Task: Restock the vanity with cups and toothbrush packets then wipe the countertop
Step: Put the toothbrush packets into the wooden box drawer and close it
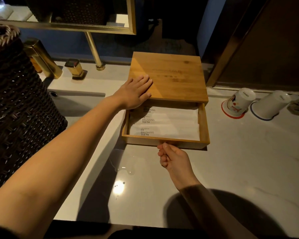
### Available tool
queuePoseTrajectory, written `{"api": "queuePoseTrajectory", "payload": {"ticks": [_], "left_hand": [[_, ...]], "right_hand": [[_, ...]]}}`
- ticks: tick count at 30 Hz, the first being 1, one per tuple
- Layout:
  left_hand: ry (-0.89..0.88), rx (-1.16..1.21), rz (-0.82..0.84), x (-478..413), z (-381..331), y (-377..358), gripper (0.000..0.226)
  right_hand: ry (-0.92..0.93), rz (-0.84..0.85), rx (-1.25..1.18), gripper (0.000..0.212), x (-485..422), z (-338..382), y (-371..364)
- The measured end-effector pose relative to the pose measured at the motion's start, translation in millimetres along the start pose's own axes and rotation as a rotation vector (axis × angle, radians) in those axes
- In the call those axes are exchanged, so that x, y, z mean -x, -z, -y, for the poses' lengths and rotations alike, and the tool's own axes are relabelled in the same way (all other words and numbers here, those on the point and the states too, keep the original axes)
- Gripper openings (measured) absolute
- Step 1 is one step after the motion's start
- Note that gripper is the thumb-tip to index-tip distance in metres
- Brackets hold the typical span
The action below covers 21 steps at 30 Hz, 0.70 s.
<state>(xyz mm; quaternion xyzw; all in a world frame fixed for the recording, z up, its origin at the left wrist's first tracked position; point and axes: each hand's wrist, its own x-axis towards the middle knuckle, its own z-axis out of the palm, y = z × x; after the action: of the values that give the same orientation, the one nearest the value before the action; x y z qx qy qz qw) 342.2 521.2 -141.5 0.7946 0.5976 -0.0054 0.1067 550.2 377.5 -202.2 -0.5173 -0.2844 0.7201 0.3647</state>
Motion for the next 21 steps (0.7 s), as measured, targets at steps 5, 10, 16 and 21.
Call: {"api": "queuePoseTrajectory", "payload": {"ticks": [5,10,16,21], "left_hand": [[-0.013,-0.007,-0.005,-0.2,1.5,-1.5,0.058],[-0.016,-0.015,-0.010,0.0,1.5,-2.4,0.058],[-0.019,-0.013,-0.012,1.0,0.1,-2.3,0.057],[-0.021,-0.013,-0.021,1.4,0.5,-3.4,0.057]], "right_hand": [[0.031,-0.018,-0.005,0.024,-16.3,16.1,-4.2],[-0.021,-0.016,-0.171,0.021,-44.2,35.2,-15.8],[-0.042,0.028,-0.268,0.021,-69.9,51.8,-19.8],[0.025,-0.034,-0.114,0.022,-83.7,61.8,-25.5]]}}
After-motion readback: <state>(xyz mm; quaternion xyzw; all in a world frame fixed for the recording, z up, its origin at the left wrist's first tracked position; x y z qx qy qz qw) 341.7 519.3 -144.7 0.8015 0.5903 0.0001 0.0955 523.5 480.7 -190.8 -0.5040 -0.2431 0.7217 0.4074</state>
